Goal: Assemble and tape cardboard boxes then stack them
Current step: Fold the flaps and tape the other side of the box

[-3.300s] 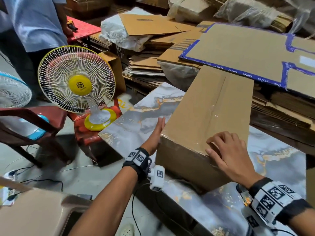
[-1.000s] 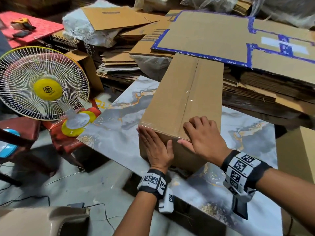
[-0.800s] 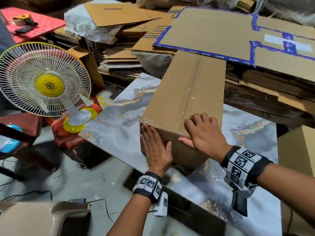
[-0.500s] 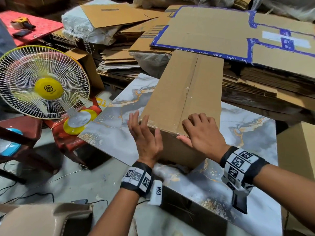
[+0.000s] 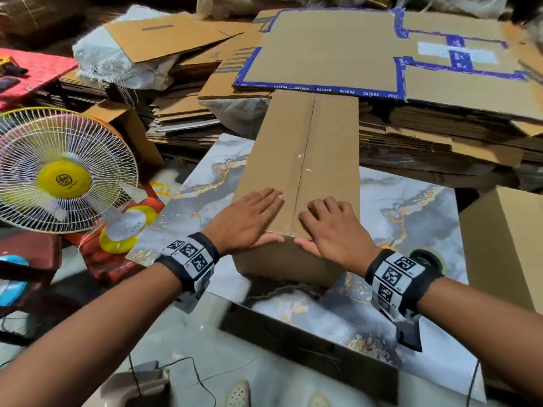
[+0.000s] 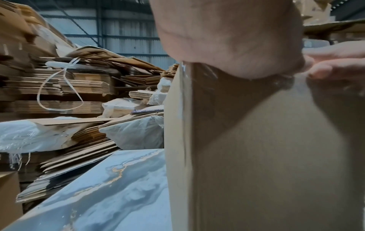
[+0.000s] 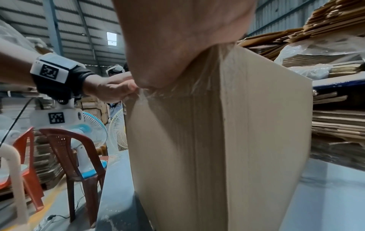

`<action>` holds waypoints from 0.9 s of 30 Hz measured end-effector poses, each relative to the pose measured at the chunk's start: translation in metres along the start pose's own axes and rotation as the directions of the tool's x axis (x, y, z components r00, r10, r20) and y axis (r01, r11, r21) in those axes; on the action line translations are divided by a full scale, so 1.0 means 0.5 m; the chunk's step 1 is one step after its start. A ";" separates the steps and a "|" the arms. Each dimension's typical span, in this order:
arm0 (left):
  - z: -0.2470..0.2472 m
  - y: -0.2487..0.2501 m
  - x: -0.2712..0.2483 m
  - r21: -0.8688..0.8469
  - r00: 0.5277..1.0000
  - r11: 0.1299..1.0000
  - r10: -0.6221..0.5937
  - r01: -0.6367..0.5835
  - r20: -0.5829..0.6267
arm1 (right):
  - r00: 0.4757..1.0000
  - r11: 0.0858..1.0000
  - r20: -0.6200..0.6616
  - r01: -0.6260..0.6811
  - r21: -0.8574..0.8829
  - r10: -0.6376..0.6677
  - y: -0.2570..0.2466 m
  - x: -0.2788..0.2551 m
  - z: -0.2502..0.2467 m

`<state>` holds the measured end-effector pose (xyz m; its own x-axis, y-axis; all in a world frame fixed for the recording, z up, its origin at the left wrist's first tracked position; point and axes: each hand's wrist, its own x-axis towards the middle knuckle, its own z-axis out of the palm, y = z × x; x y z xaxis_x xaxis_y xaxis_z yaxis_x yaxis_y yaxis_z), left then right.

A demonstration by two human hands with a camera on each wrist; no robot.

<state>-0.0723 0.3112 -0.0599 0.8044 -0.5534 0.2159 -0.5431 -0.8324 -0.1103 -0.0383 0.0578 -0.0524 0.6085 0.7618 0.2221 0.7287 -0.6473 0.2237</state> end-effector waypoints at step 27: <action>0.043 -0.026 -0.030 -0.450 0.615 0.825 -0.558 0.341 -0.557 | 0.954 0.943 0.032 -0.301 0.139 0.299 -0.098 0.023 -0.021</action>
<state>-0.0721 0.3297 -0.0827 0.6635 0.1402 0.7349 -0.2818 -0.8631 0.4191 -0.0700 0.0981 -0.0506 0.8086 0.5336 0.2480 0.5481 -0.8363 0.0121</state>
